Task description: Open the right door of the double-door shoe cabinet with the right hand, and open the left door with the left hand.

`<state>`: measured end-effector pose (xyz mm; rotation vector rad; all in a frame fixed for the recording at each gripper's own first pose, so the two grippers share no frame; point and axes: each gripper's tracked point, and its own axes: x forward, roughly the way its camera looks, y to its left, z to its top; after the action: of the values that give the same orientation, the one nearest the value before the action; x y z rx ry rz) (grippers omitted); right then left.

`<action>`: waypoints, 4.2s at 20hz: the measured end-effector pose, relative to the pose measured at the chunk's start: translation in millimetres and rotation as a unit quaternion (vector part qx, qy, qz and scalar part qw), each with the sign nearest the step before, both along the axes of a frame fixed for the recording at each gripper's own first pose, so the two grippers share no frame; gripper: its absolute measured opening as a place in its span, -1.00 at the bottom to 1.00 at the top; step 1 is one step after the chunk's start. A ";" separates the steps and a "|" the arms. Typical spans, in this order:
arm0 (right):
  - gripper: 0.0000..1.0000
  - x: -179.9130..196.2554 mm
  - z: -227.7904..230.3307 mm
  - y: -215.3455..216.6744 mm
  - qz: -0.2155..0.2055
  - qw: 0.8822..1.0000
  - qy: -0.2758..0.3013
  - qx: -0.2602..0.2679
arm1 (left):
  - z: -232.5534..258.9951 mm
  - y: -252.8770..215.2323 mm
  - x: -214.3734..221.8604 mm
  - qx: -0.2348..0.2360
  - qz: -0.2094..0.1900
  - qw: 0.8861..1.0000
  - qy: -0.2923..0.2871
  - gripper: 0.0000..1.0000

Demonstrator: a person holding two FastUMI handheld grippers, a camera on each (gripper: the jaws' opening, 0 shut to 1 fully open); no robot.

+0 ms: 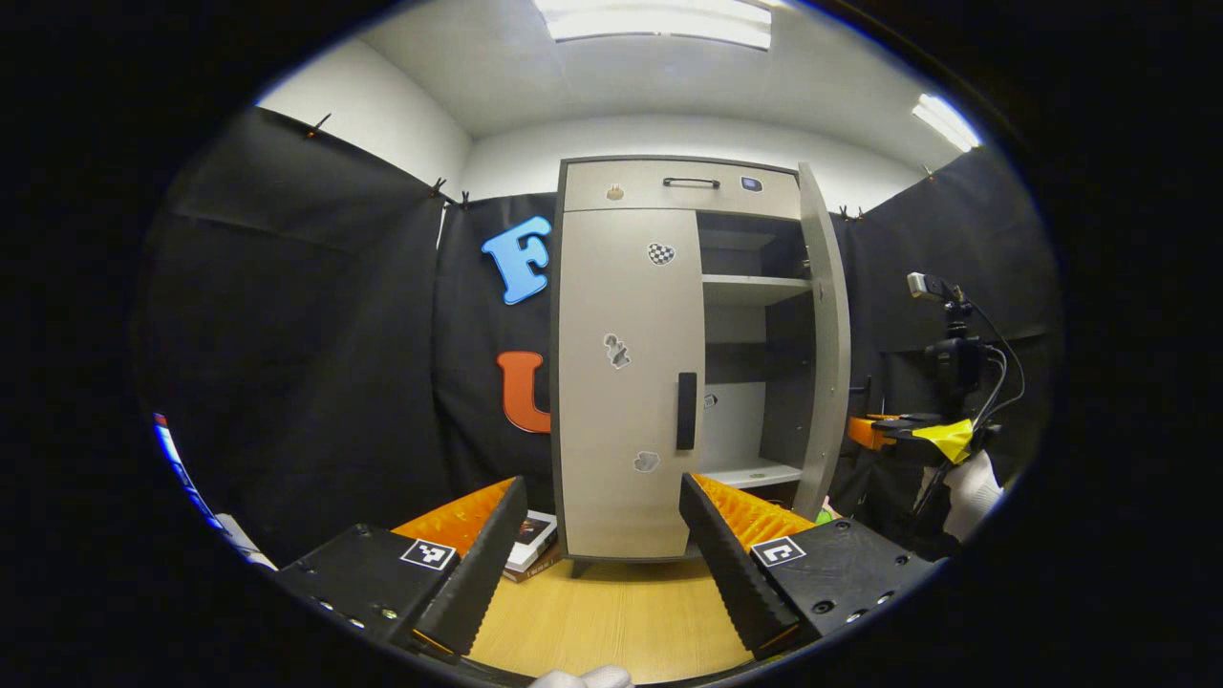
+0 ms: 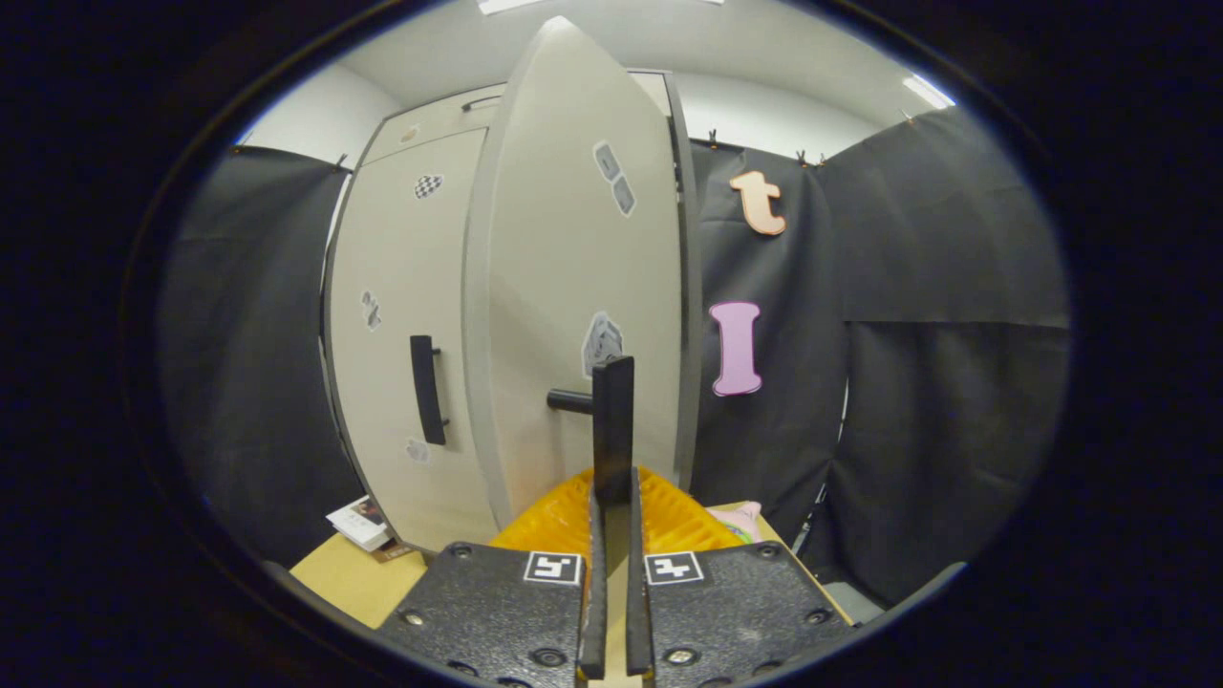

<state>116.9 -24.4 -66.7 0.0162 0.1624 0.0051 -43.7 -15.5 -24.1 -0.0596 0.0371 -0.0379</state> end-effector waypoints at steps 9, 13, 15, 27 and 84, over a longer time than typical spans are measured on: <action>-0.91 -6.6 1.8 -35.1 0.020 1.000 0.009 0.003 | 1.1 -49.7 21.1 0.000 -0.016 1.000 0.004 0.93; -0.92 -8.3 2.5 -54.7 0.022 1.000 0.010 0.007 | 3.4 -66.4 24.9 0.006 -0.016 1.000 0.002 0.93; -0.93 -7.2 3.9 -67.7 0.019 1.000 0.010 0.014 | 3.0 -75.1 27.2 0.004 -0.018 1.000 0.006 0.93; -0.94 -0.7 0.9 -103.6 0.025 0.999 0.013 0.024 | 8.5 -101.2 28.2 0.018 -0.009 1.000 0.005 0.92; 0.99 -97.9 -1.3 8.5 0.032 0.999 0.022 0.014 | -47.9 -128.6 333.0 0.018 -0.065 0.998 0.019 0.93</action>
<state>19.0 -15.9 -68.0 0.0401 0.2074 0.0703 289.4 -144.1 -72.0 -0.0212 0.0794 -0.1654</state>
